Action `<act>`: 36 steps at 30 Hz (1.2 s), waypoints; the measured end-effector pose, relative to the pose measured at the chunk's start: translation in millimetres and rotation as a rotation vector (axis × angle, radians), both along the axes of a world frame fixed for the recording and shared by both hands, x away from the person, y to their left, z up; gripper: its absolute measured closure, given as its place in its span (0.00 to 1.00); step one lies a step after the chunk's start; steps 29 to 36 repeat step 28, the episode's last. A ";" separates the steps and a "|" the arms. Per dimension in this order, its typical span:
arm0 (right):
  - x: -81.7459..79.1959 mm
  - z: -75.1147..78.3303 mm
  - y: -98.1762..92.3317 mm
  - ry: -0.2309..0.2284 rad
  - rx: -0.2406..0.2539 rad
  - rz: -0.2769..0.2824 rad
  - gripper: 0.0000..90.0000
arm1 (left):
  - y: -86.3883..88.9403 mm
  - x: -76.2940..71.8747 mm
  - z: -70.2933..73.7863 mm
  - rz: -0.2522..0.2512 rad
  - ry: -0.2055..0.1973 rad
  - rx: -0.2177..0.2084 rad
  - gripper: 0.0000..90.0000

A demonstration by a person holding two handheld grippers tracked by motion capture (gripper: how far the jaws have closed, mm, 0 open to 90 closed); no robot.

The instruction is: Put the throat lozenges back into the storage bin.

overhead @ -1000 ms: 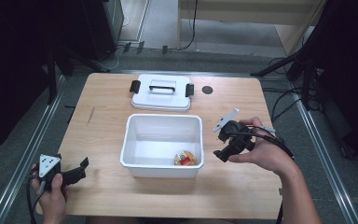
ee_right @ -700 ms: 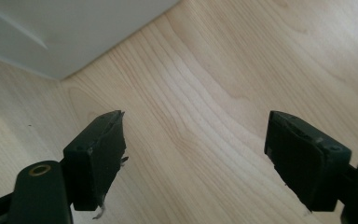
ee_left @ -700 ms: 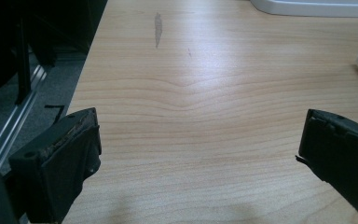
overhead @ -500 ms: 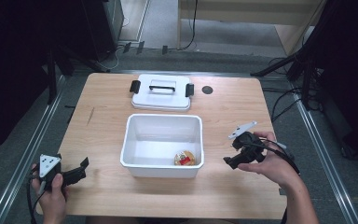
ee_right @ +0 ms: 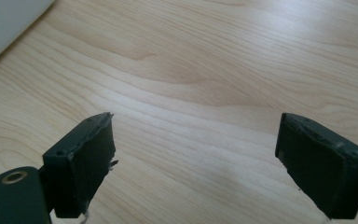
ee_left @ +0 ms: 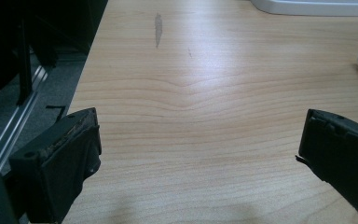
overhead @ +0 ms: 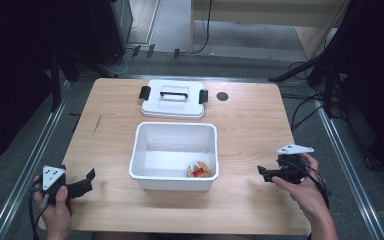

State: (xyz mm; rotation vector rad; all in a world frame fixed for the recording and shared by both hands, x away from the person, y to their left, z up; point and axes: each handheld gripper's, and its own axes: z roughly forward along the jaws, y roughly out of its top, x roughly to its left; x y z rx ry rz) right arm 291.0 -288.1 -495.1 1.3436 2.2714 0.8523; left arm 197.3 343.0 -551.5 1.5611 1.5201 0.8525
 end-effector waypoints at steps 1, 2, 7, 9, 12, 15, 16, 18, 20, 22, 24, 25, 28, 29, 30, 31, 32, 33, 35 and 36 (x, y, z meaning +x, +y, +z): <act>-2.2 -2.5 -3.6 -0.009 0.006 -0.015 0.12 | 0.0 0.1 0.0 0.000 -0.001 0.000 0.00; -2.2 -2.5 -3.6 -0.009 0.006 -0.015 0.12 | 0.0 0.1 0.0 0.000 -0.001 0.000 0.00; -18.2 -15.0 -23.9 -0.079 0.063 -0.075 0.10 | -0.3 0.0 0.0 0.000 0.000 0.001 0.00; -25.4 -18.7 -30.1 -0.117 0.080 -0.102 0.10 | -0.4 -0.1 0.0 0.001 0.000 0.001 0.00; -34.4 -25.0 -38.1 -0.163 0.091 -0.133 0.10 | -0.5 -0.1 0.1 0.000 0.000 0.002 0.00; -43.3 -30.0 -44.8 -0.203 0.086 -0.174 0.09 | -0.7 -0.2 0.1 0.001 0.000 0.004 0.00; -45.0 -30.6 -46.2 -0.209 0.089 -0.184 0.08 | -0.7 -0.2 0.1 0.001 -0.001 0.004 0.00; -48.3 -31.5 -49.9 -0.225 0.093 -0.207 0.08 | -0.6 -0.3 0.2 -0.001 0.001 0.005 0.00; -51.7 -32.3 -54.3 -0.235 0.104 -0.231 0.08 | -0.7 -0.3 0.2 0.001 -0.001 0.007 0.00; -55.5 -33.1 -58.0 -0.243 0.112 -0.247 0.08 | -0.9 -0.2 0.1 0.001 -0.002 0.007 0.00; -58.7 -34.0 -60.7 -0.250 0.112 -0.259 0.08 | -0.9 0.0 0.1 0.001 -0.001 0.007 0.00; -60.7 -34.4 -62.7 -0.254 0.109 -0.265 0.08 | -1.0 0.1 0.1 0.000 0.000 0.008 0.00; -64.2 -33.4 -66.8 -0.258 0.103 -0.281 0.08 | -1.2 0.2 -0.1 0.001 -0.001 0.010 0.00; -64.2 -33.4 -66.8 -0.258 0.103 -0.281 0.08 | -1.2 0.2 -0.1 0.001 -0.001 0.010 0.00; -64.2 -33.4 -66.8 -0.258 0.103 -0.281 0.08 | -1.2 0.2 -0.1 0.001 -0.001 0.010 0.00; -64.2 -33.4 -66.8 -0.258 0.103 -0.281 0.08 | -1.2 0.2 -0.1 0.001 -0.001 0.010 0.00; -64.2 -33.4 -66.8 -0.258 0.103 -0.281 0.08 | -1.2 0.2 -0.1 0.001 -0.001 0.010 0.00; -64.2 -33.4 -66.8 -0.258 0.103 -0.281 0.08 | -1.2 0.2 -0.1 0.001 -0.001 0.010 0.00; -64.2 -33.4 -66.8 -0.258 0.103 -0.281 0.08 | -1.2 0.2 -0.1 0.001 -0.001 0.010 0.00; -64.2 -33.4 -66.8 -0.258 0.103 -0.281 0.08 | -1.2 0.2 -0.1 0.001 -0.001 0.010 0.00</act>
